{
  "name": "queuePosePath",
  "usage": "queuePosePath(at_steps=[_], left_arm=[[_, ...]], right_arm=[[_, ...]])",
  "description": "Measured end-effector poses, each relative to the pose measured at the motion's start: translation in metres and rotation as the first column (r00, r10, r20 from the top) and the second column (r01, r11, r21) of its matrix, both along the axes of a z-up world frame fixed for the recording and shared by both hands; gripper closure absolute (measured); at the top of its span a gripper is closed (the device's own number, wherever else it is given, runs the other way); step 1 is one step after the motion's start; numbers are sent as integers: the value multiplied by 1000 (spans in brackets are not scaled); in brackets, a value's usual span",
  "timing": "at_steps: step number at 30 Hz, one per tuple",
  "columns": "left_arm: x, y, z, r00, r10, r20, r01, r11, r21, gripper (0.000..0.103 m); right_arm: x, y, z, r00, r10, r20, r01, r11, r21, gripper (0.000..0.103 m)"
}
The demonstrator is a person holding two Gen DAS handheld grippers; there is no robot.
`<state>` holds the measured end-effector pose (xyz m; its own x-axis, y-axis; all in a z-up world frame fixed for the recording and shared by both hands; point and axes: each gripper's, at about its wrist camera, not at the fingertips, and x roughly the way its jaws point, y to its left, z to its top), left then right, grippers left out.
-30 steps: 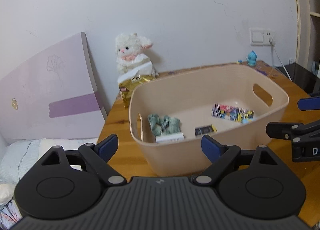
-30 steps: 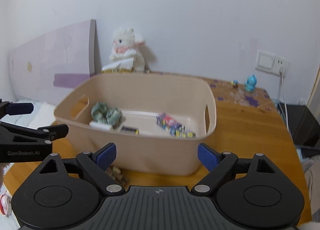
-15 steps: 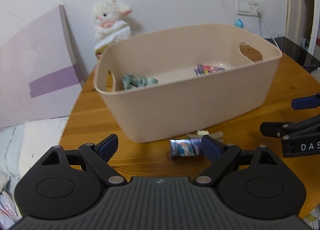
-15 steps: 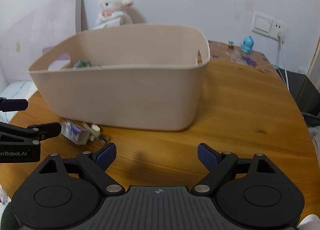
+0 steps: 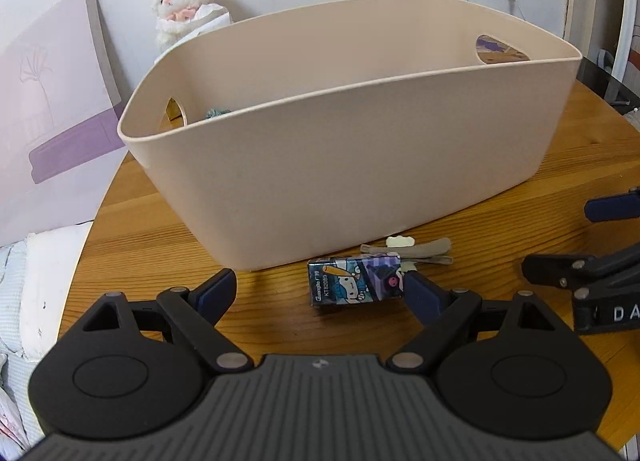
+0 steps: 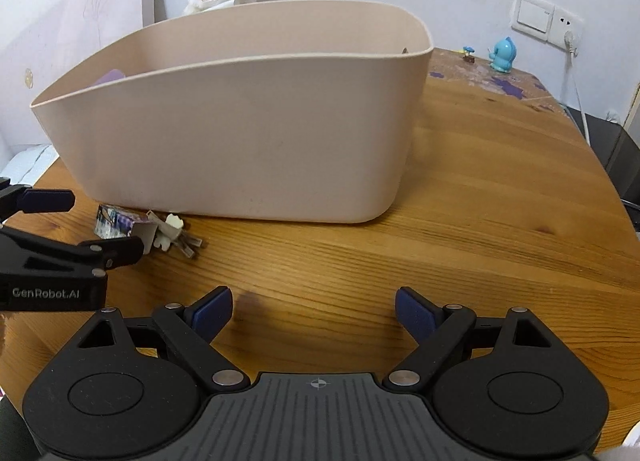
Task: Organize objects
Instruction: 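Withdraw both tools and move toward the Hello Kitty box and clothespin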
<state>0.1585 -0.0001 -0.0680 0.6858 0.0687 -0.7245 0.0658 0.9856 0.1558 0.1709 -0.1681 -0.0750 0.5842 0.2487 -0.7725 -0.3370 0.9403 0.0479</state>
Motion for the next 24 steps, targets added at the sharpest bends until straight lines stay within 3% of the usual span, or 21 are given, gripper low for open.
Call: queuePosePath(at_steps=[17,24], left_arm=[[4,43,-8,996,88,-16,-89,996,-18,12],[0,58,-10,996,91,-8,-91,995,-40,12]], right_arm=[[2,42,-4,998,62,17,-63,998,23,12],[2,64,-9,981,176,76,-177,984,-1,13]])
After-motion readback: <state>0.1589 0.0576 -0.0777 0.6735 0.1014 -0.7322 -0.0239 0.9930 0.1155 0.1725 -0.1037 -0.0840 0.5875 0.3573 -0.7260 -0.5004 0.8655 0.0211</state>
